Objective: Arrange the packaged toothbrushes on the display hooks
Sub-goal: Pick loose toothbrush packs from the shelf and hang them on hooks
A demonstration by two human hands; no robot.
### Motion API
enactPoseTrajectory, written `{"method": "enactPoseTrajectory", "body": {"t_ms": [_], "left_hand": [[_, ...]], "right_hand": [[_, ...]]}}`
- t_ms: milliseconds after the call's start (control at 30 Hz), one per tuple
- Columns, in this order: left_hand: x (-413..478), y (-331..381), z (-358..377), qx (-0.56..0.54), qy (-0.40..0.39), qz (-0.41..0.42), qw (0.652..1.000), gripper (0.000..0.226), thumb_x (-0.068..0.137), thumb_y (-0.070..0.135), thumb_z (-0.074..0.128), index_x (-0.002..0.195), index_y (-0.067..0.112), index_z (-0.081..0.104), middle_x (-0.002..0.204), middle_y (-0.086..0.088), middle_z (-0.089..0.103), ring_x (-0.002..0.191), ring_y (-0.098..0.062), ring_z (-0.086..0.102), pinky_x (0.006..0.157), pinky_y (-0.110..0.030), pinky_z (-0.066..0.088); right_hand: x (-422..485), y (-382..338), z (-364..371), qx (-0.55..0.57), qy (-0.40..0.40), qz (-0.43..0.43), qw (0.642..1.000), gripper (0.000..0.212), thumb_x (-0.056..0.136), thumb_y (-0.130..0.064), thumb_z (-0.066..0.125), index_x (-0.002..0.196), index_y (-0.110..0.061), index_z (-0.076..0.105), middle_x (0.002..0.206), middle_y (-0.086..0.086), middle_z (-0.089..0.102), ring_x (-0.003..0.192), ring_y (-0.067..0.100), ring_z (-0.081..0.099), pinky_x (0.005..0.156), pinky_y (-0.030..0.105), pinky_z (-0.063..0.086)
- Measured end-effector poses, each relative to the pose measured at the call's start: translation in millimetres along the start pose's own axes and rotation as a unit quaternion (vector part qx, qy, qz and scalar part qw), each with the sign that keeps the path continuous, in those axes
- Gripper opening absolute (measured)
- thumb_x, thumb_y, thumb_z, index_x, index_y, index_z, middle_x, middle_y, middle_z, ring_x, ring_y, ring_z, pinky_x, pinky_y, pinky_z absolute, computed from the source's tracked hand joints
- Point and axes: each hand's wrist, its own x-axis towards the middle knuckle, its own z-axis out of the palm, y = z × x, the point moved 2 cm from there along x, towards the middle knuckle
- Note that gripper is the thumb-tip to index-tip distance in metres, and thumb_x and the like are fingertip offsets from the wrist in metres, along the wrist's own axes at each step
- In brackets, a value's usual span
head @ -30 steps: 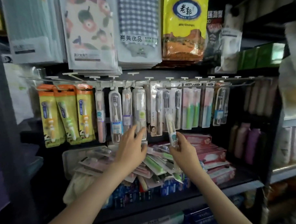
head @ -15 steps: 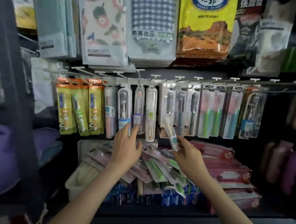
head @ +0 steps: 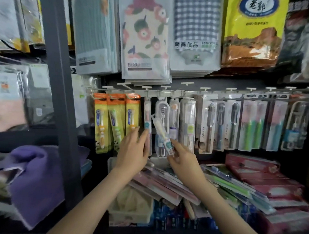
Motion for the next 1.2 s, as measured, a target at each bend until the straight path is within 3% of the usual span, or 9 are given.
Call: {"method": "enactPoseTrajectory", "body": {"t_ms": [133,367,534,734,901,1001,1101,1201], "left_hand": [[0,-17,-14,-0.017,0.021,0.001,1.0,0.06,0.094,0.027,0.046,0.149,0.02,0.022,0.154,-0.01,0.021,0.14,-0.027,0.024,0.114,-0.039,0.025],[-6,-34,-30,-0.042,0.038,-0.004,0.998,0.057,0.093,0.024,0.049,0.146,0.022,0.027,0.154,-0.01,0.02,0.141,-0.027,0.022,0.113,-0.037,0.023],[-14,-41,-34,-0.048,0.038,-0.002,0.998,0.057,0.093,0.023,0.049,0.147,0.025,0.029,0.154,-0.009,0.02,0.141,-0.026,0.023,0.114,-0.038,0.022],[-21,-50,-40,-0.04,0.035,-0.004,0.999,0.056,0.095,0.027,0.048,0.147,0.028,0.027,0.155,-0.007,0.018,0.142,-0.025,0.019,0.115,-0.04,0.021],[-28,-64,-47,-0.019,0.044,-0.016,0.999,0.054,0.092,0.025,0.052,0.143,0.021,0.035,0.151,-0.01,0.027,0.139,-0.028,0.028,0.112,-0.041,0.028],[-29,-75,-55,0.016,0.107,-0.011,0.994,0.051,0.082,0.016,0.062,0.131,0.01,0.05,0.14,-0.018,0.041,0.129,-0.037,0.039,0.106,-0.048,0.036],[-28,-82,-62,0.034,0.189,0.013,0.981,0.047,0.075,0.006,0.062,0.122,0.001,0.055,0.138,-0.025,0.041,0.131,-0.042,0.034,0.108,-0.05,0.034],[-30,-80,-59,0.075,0.19,0.049,0.978,0.048,0.072,0.003,0.064,0.12,0.002,0.058,0.134,-0.024,0.046,0.129,-0.04,0.038,0.108,-0.053,0.035]], "right_hand": [[21,-29,11,-0.073,-0.007,-0.017,0.997,0.057,0.095,-0.018,0.048,0.148,-0.021,0.027,0.127,0.008,0.05,0.101,0.025,0.057,0.079,0.034,0.049],[40,-60,21,-0.092,0.021,0.018,0.995,0.054,0.098,-0.015,0.042,0.149,-0.014,0.023,0.142,0.01,0.04,0.111,0.026,0.054,0.082,0.033,0.046],[42,-70,32,-0.073,0.039,0.04,0.996,0.051,0.098,-0.013,0.041,0.147,-0.008,0.026,0.132,0.016,0.043,0.094,0.031,0.06,0.076,0.039,0.051],[47,-81,50,-0.046,0.06,0.066,0.995,0.045,0.098,-0.009,0.042,0.141,-0.003,0.031,0.131,0.017,0.044,0.098,0.03,0.057,0.073,0.031,0.047],[43,-91,60,-0.013,0.075,0.064,0.995,0.044,0.097,-0.009,0.042,0.139,0.0,0.033,0.128,0.017,0.046,0.084,0.017,0.047,0.068,0.02,0.035],[34,-97,63,-0.006,0.097,0.041,0.994,0.05,0.097,-0.012,0.043,0.143,0.0,0.027,0.13,0.016,0.044,0.099,0.024,0.053,0.073,0.024,0.04],[23,-103,68,-0.014,0.103,-0.007,0.995,0.052,0.098,-0.018,0.043,0.145,-0.003,0.024,0.131,0.013,0.043,0.098,0.026,0.056,0.077,0.032,0.046],[22,-99,67,0.016,0.116,0.017,0.993,0.054,0.098,-0.019,0.044,0.146,-0.004,0.024,0.134,0.012,0.042,0.105,0.025,0.055,0.083,0.029,0.044]]}}
